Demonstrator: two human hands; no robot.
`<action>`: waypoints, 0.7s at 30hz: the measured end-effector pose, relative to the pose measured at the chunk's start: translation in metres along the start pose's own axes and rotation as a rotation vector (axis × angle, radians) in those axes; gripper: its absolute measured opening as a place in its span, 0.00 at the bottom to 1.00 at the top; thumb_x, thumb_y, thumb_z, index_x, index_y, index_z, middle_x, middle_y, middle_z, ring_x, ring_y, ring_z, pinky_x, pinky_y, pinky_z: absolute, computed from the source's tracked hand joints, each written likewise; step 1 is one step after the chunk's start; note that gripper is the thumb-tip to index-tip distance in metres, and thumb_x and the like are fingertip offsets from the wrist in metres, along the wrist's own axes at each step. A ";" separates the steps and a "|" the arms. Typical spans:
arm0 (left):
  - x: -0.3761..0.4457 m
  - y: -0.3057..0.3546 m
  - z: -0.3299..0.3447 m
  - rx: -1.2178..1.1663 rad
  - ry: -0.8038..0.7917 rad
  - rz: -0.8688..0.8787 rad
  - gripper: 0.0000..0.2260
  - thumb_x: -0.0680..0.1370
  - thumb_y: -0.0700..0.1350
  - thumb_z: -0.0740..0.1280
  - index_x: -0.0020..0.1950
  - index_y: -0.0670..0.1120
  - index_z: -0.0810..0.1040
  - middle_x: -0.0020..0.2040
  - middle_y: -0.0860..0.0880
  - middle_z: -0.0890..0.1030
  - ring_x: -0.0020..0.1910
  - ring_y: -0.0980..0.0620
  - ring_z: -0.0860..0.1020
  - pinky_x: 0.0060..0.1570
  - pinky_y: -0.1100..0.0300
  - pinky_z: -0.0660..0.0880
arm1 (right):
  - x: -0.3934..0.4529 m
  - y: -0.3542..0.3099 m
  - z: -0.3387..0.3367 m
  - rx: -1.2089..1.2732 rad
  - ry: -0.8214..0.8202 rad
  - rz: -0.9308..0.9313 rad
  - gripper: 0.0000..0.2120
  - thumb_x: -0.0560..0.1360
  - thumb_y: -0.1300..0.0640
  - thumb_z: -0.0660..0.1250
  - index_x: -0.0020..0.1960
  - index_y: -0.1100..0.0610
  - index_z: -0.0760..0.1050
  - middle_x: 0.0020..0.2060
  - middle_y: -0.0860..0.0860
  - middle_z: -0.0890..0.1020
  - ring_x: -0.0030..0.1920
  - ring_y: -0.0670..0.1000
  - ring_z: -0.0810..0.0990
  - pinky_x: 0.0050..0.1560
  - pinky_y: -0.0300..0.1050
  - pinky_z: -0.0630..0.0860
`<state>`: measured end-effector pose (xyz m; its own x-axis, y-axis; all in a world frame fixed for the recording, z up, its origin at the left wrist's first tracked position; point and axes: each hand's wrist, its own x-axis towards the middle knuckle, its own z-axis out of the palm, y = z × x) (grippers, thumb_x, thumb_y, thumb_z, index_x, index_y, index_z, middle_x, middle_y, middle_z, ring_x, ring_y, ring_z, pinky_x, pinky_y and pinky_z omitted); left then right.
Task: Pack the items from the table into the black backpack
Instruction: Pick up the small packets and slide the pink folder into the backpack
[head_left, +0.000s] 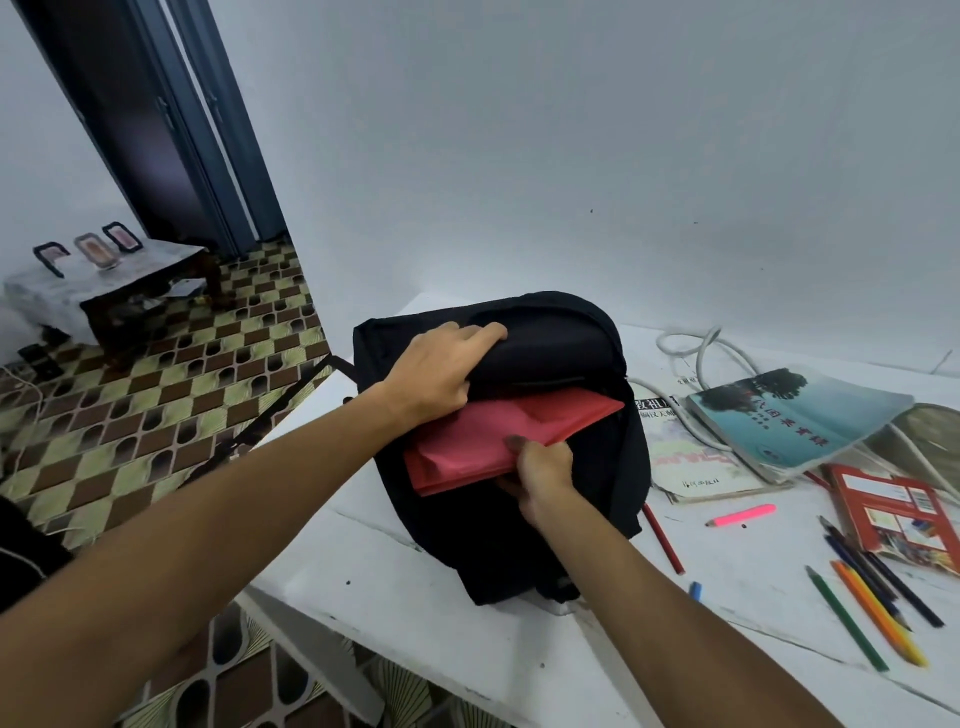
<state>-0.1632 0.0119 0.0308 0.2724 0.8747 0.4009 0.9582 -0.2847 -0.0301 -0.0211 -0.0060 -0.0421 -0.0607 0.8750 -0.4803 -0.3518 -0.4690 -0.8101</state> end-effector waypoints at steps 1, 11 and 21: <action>-0.004 0.000 0.004 0.000 -0.010 -0.019 0.28 0.66 0.34 0.67 0.66 0.46 0.69 0.57 0.48 0.78 0.49 0.42 0.74 0.41 0.50 0.71 | -0.002 -0.002 -0.006 -0.082 -0.067 0.045 0.07 0.75 0.65 0.66 0.51 0.58 0.73 0.47 0.58 0.80 0.45 0.56 0.80 0.53 0.59 0.79; -0.018 0.001 0.011 0.019 -0.177 -0.092 0.32 0.69 0.50 0.74 0.70 0.49 0.66 0.68 0.52 0.71 0.62 0.47 0.69 0.52 0.49 0.73 | -0.001 0.012 -0.028 -0.537 -0.174 -0.070 0.12 0.71 0.65 0.72 0.51 0.69 0.74 0.31 0.63 0.81 0.24 0.54 0.81 0.23 0.39 0.76; -0.038 0.000 0.027 0.068 0.045 -0.265 0.36 0.63 0.75 0.62 0.64 0.57 0.76 0.78 0.41 0.51 0.76 0.35 0.46 0.66 0.28 0.47 | -0.038 -0.005 -0.049 -1.876 0.053 -0.847 0.17 0.69 0.49 0.70 0.55 0.56 0.75 0.51 0.56 0.78 0.54 0.60 0.76 0.47 0.48 0.72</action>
<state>-0.1712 -0.0113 -0.0088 0.0090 0.8965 0.4429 0.9996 -0.0203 0.0207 0.0285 -0.0423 -0.0362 -0.3986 0.9065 0.1390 0.9110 0.4089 -0.0543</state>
